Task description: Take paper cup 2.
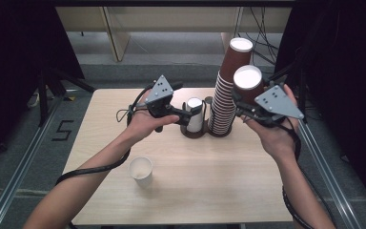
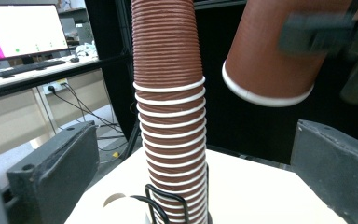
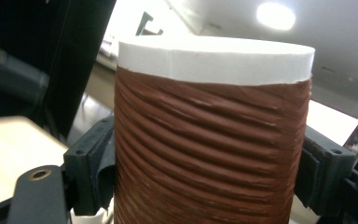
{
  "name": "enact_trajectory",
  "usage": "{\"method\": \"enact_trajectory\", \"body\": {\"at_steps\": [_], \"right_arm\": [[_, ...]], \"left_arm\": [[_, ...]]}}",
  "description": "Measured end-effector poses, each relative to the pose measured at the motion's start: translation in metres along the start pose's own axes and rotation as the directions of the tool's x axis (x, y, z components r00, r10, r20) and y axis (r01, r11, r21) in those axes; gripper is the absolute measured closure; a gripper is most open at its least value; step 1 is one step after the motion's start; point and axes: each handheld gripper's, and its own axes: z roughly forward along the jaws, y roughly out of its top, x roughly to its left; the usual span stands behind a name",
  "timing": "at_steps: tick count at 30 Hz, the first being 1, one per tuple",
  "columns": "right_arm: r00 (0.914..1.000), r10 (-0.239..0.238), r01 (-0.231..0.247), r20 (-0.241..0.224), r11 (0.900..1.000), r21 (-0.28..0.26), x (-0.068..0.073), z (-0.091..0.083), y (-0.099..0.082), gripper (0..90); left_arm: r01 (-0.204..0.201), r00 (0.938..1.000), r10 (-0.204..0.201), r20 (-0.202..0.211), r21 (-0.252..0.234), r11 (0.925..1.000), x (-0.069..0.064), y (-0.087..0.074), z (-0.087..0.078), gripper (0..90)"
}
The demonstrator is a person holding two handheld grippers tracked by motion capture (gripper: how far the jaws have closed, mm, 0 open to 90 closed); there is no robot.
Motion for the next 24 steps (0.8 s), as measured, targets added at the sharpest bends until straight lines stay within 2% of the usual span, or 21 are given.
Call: {"method": "enact_trajectory", "body": {"at_steps": [1, 3, 5, 8, 9, 10, 12, 15, 16, 18, 19, 20, 21, 22, 23, 24], "right_arm": [[0.9994, -0.034, 0.034, -0.005, 0.9994, 0.011, 0.003, 0.001, -0.004, 20.9], [0.9971, -0.064, 0.066, -0.04, 0.9971, 0.038, 0.009, 0.002, -0.012, 20.9], [0.9895, -0.13, 0.134, -0.063, 0.989, 0.063, 0.015, 0.005, -0.022, 20.8], [0.9802, -0.168, 0.179, -0.104, 0.9785, 0.103, 0.027, 0.007, -0.036, 20.8], [0.9728, -0.203, 0.215, -0.112, 0.9707, 0.108, 0.031, 0.008, -0.041, 20.8], [0.9686, -0.217, 0.231, -0.121, 0.9661, 0.115, 0.034, 0.009, -0.043, 20.8], [0.9521, -0.27, 0.288, -0.143, 0.949, 0.127, 0.041, 0.01, -0.05, 20.8], [0.9108, -0.376, 0.4, -0.172, 0.9057, 0.141, 0.05, 0.012, -0.059, 20.8], [0.9013, -0.394, 0.42, -0.179, 0.8958, 0.144, 0.053, 0.013, -0.061, 20.8], [0.8941, -0.403, 0.434, -0.195, 0.888, 0.153, 0.057, 0.014, -0.065, 20.7], [0.8877, -0.416, 0.448, -0.197, 0.88, 0.158, 0.06, 0.015, -0.067, 20.7], [0.8718, -0.443, 0.476, -0.209, 0.8666, 0.149, 0.062, 0.015, -0.068, 20.7], [0.8677, -0.448, 0.484, -0.216, 0.8609, 0.158, 0.066, 0.015, -0.07, 20.7], [0.8573, -0.463, 0.501, -0.224, 0.8515, 0.155, 0.069, 0.015, -0.072, 20.7], [0.8409, -0.489, 0.528, -0.232, 0.8361, 0.15, 0.071, 0.016, -0.073, 20.7], [0.8304, -0.504, 0.544, -0.238, 0.8253, 0.151, 0.074, 0.016, -0.074, 20.7]], "left_arm": [[0.004, 1.0, -0.004, 0.003, -0.001, 1.0, -0.001, -0.001, -0.001, 0.5], [0.006, 1.0, -0.006, 0.006, 0.0, 1.0, -0.002, -0.003, -0.004, 0.6], [0.007, 0.9999, -0.007, 0.009, 0.004, 1.0, -0.002, -0.006, -0.006, 0.7], [0.007, 0.9999, -0.007, 0.015, 0.018, 0.9998, -0.004, -0.012, -0.01, 0.8], [0.006, 0.9998, -0.006, 0.017, 0.02, 0.9998, -0.004, -0.014, -0.01, 0.8], [0.007, 0.9998, -0.007, 0.017, 0.026, 0.9996, -0.005, -0.016, -0.011, 0.8], [0.005, 0.9997, -0.006, 0.024, 0.038, 0.9993, -0.006, -0.02, -0.013, 0.9], [0.0, 0.9994, -0.002, 0.036, 0.051, 0.9987, -0.009, -0.026, -0.015, 1.0], [-0.004, 0.9993, 0.002, 0.037, 0.058, 0.9983, -0.01, -0.028, -0.016, 1.0], [-0.01, 0.999, 0.007, 0.045, 0.066, 0.9978, -0.013, -0.032, -0.016, 1.1], [-0.011, 0.9987, 0.008, 0.05, 0.072, 0.9974, -0.014, -0.034, -0.016, 1.1], [-0.015, 0.9985, 0.011, 0.054, 0.08, 0.9967, -0.015, -0.036, -0.016, 1.1], [-0.02, 0.9983, 0.015, 0.057, 0.086, 0.9961, -0.016, -0.038, -0.016, 1.1], [-0.016, 0.9982, 0.011, 0.06, 0.091, 0.9957, -0.016, -0.04, -0.015, 1.1], [-0.013, 0.9979, 0.007, 0.064, 0.098, 0.9951, -0.017, -0.042, -0.014, 1.1], [-0.016, 0.9976, 0.009, 0.069, 0.102, 0.9946, -0.018, -0.044, -0.014, 1.1]]}}
